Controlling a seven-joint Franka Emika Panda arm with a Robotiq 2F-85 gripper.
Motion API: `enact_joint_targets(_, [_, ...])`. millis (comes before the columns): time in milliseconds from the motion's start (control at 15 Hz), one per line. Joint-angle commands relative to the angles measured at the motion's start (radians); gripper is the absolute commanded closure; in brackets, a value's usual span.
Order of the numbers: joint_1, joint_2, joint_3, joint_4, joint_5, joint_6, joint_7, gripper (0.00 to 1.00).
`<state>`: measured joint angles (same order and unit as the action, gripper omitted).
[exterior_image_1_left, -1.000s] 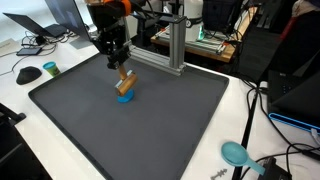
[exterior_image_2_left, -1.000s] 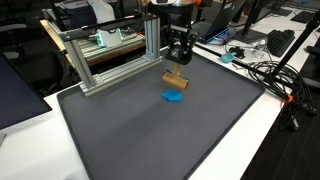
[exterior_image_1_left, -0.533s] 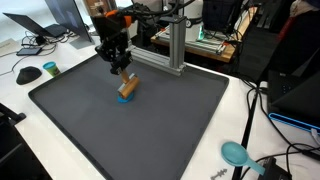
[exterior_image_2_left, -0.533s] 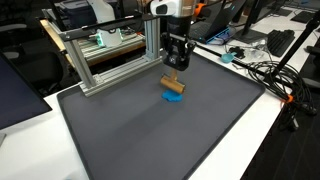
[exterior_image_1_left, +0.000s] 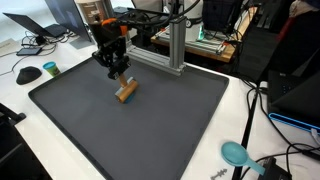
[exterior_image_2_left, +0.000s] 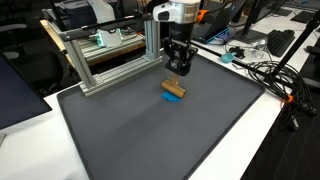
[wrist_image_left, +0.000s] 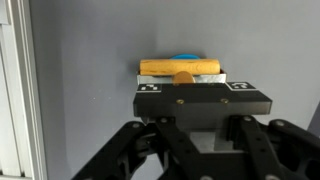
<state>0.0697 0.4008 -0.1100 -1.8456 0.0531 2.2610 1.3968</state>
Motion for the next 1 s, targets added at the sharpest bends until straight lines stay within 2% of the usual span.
enact_joint_targets(0, [0.007,0.046,-0.003,0.052,-0.021,0.012,0.034,0.78])
enact_joint_targets(467, [-0.003,0.109,0.004,0.077,0.001,0.003,0.025,0.78])
enact_joint_targets(933, [0.003,0.131,-0.027,0.062,-0.042,0.061,0.097,0.78])
